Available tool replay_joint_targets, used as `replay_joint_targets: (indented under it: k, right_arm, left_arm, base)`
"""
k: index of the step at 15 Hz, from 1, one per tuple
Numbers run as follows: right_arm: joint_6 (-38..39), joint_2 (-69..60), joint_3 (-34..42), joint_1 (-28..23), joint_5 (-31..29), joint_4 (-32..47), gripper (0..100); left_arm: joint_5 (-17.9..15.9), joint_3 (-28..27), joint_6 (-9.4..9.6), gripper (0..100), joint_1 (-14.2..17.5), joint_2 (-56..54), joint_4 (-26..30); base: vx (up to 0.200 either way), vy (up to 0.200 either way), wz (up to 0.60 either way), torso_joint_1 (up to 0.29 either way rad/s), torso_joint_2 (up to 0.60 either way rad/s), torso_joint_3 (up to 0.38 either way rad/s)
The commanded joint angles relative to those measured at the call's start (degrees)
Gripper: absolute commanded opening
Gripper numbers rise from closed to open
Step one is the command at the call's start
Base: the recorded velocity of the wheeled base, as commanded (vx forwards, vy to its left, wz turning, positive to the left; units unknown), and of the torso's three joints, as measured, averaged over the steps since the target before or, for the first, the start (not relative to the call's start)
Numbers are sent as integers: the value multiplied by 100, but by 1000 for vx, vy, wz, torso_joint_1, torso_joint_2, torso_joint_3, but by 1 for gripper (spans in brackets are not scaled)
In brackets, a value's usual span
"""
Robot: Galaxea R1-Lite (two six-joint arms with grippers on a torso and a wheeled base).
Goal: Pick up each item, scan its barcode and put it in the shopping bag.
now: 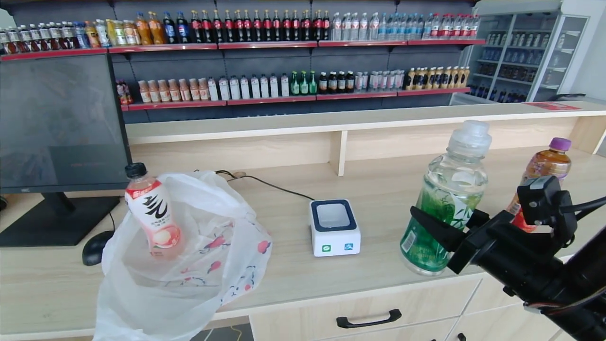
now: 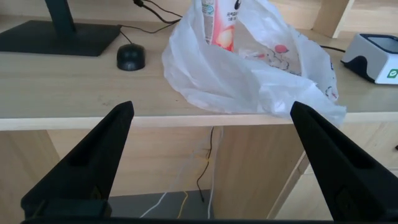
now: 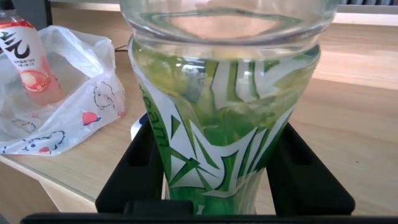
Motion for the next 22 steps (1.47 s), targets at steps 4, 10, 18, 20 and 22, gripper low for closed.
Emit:
replay_joint_targets:
  k: [4, 10, 18, 20, 22]
  right_arm:
    - [2, 19, -34, -4, 3, -3, 0]
    - [-33, 19, -105, -22, 3, -3, 0]
    - [-1114, 397, -931, -127, 829, -3, 0]
    - [-1263, 581, -1247, -136, 873, -3, 0]
    - [-1870, 696, -1335, -136, 1225, -3, 0]
  left_arm:
    - [1, 0, 5, 100, 0, -2, -1]
    - [1, 0, 5, 100, 0, -2, -1]
    - [1, 0, 5, 100, 0, -2, -1]
    - [1, 0, -3, 100, 0, -2, -1]
    - [1, 0, 5, 100, 0, -2, -1]
  base:
    - [0, 200, 0, 0, -1, 1]
    - [0, 33, 0, 0, 0, 1]
    - [0, 0, 0, 0, 0, 0]
    - [0, 0, 0, 0, 0, 0]
    - [0, 0, 0, 0, 0, 0]
